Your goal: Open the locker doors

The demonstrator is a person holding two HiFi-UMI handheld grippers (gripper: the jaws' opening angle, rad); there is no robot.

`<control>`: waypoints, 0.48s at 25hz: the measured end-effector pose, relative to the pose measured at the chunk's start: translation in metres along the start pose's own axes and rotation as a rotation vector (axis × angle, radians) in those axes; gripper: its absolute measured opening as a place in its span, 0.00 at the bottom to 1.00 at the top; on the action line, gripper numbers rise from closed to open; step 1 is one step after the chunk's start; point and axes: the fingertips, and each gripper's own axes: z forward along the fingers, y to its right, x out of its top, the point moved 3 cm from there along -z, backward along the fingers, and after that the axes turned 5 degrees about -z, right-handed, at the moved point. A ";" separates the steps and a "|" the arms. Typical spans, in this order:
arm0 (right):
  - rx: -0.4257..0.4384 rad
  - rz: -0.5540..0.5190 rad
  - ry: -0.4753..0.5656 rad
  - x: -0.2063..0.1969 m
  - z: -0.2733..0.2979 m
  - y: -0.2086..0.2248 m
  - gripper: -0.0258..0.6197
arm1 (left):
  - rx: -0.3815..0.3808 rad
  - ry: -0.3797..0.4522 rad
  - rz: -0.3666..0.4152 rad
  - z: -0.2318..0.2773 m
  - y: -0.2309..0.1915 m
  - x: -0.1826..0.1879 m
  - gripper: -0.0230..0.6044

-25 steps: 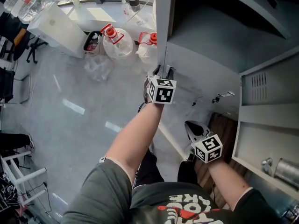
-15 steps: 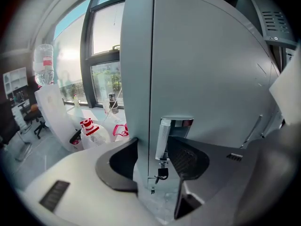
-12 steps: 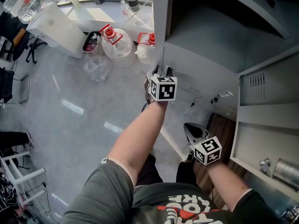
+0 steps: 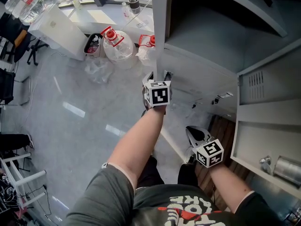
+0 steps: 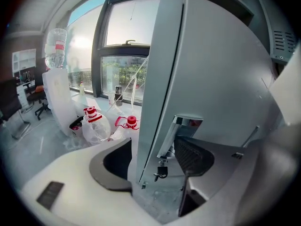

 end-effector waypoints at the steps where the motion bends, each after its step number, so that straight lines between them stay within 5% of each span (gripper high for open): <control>1: 0.000 0.000 0.001 0.000 -0.001 0.000 0.09 | -0.012 0.003 0.005 -0.004 0.001 -0.003 0.50; 8: -0.010 0.001 0.007 -0.002 -0.005 0.003 0.09 | -0.131 0.030 0.214 -0.023 0.013 -0.025 0.28; 12: -0.008 -0.001 0.008 -0.002 -0.009 0.002 0.09 | -0.157 0.016 0.263 -0.030 0.015 -0.032 0.24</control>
